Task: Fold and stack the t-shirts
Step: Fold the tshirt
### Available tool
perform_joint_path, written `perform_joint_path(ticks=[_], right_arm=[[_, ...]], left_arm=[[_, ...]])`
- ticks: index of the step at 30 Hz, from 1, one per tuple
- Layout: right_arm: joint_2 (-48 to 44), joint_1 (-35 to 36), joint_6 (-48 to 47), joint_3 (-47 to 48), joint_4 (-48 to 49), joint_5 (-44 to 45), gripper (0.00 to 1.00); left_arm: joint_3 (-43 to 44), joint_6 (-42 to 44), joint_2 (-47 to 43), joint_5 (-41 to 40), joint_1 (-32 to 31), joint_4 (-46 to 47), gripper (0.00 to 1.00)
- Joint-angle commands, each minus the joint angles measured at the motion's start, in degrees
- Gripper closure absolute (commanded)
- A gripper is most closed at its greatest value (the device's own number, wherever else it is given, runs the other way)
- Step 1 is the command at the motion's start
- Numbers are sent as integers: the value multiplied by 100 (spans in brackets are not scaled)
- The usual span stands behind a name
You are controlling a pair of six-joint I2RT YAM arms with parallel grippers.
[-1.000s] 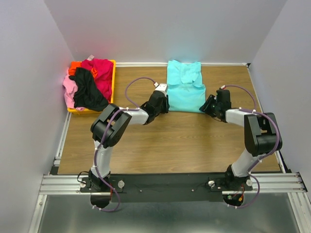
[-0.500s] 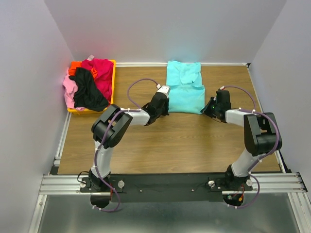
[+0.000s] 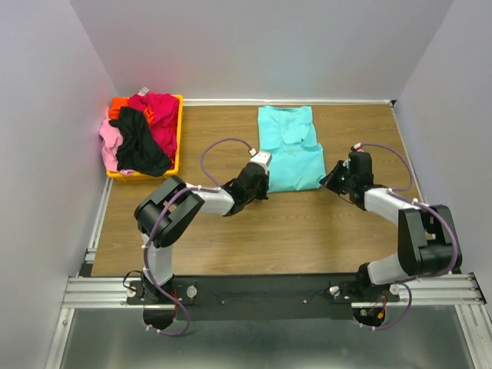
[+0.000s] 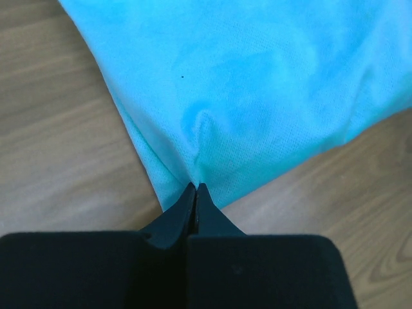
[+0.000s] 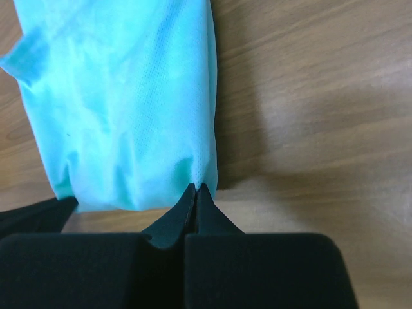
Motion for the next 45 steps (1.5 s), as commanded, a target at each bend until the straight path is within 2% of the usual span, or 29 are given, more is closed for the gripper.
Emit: perform_joint_path(ticks=[1, 11, 21, 28, 37, 45], right_arm=[[-552, 153, 56, -358, -152, -114, 99], [-2195, 795, 162, -1149, -733, 492, 99], [-4190, 1112, 223, -1545, -1813, 625, 99], [-5403, 1147, 241, -1677, -2579, 406, 99], [-5712, 1182, 232, -1555, -2657, 89, 99], [-6002, 1182, 48, -782, -3193, 422, 99]], left_arm=[[-389, -192, -463, -356, -319, 132, 100], [-1741, -894, -1683, -1111, -1040, 396, 100], [-2577, -1677, -2836, -2271, -2534, 414, 100], [-2911, -2458, -3407, -3281, -3501, 27, 100], [-2693, -3409, -3277, -4047, -4678, -684, 100], [-1770, -3796, -2916, -4662, -5233, -1660, 100]])
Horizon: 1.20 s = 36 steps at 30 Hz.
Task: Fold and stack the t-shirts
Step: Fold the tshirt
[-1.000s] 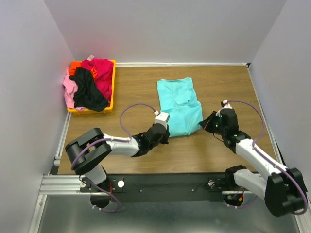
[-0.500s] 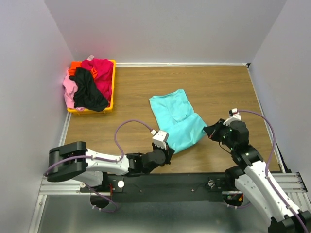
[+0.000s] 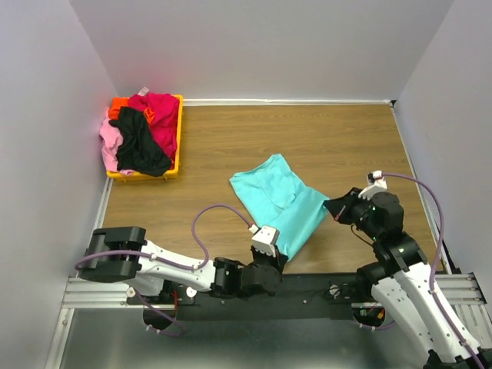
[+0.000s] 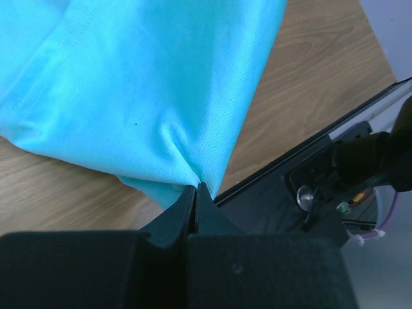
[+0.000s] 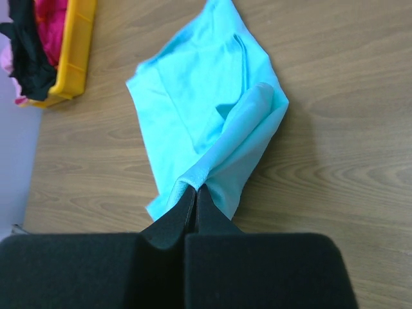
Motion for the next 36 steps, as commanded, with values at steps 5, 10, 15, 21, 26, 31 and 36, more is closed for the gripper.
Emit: perform_joint_path(ticks=[5, 10, 15, 21, 26, 31, 36], right_arm=[[-48, 41, -250, 888, -406, 292, 99], [4, 41, -303, 1152, -511, 371, 99], [75, 41, -312, 1355, -538, 441, 99], [215, 41, -303, 1443, -546, 643, 99], [268, 41, -312, 1416, -538, 995, 99], [365, 50, -277, 1346, -485, 1241, 100], [558, 41, -268, 1293, -336, 1364, 99]], left_arm=[[526, -292, -144, -998, -336, -660, 100], [641, -64, -400, -1130, -477, -660, 100], [650, 208, -637, -1209, -512, -555, 100], [509, 622, -717, -1060, -521, 95, 100], [412, 1105, -594, -806, -486, 947, 100], [614, 1387, -129, -428, -328, 1378, 100], [527, 1615, 144, -6, -12, 1940, 100]])
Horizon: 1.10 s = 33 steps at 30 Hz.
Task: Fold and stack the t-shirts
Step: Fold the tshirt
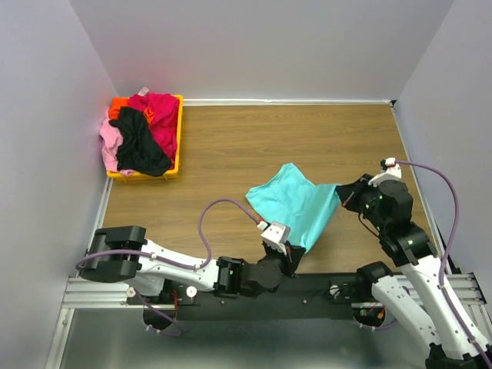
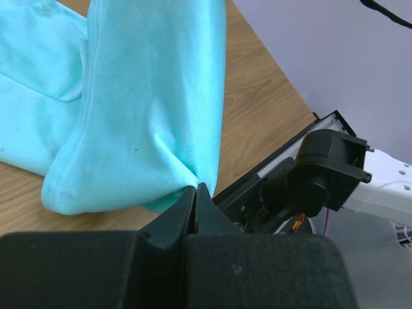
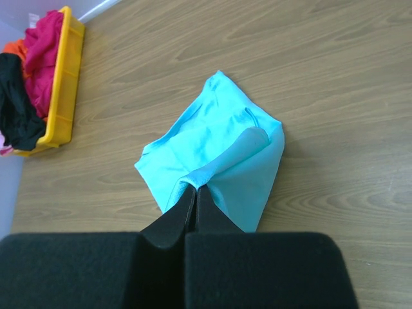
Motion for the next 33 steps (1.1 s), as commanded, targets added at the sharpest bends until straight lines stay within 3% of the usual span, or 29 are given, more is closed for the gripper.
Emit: perform_joint_path(ticks=[1, 16, 33], right_arm=[[141, 15, -25, 19, 235, 387, 99], [1037, 15, 89, 107, 903, 607, 99], [2592, 15, -16, 766, 1852, 467, 99]], left_arm=[[-28, 387, 142, 357, 201, 869, 100], [-942, 555, 116, 1210, 1246, 2611, 100], [-1364, 388, -42, 1878, 2319, 2998, 100]])
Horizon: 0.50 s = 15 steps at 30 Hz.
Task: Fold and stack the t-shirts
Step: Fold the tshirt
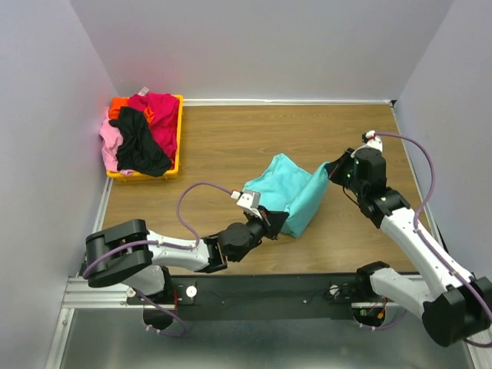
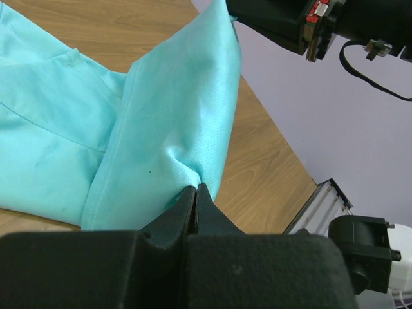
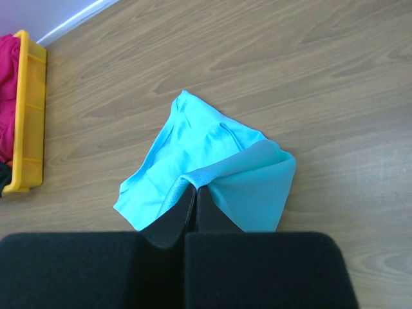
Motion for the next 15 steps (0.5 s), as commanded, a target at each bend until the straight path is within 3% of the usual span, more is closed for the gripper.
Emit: perform_joint_path(ticks=[1, 15], right_arm=[[470, 15, -56, 294, 575, -78, 99], [2192, 15, -179, 1041, 1543, -298, 99]], left_arm=[[-132, -78, -127, 167, 273, 251, 100], [-299, -192, 426, 1054, 1433, 1042, 100]])
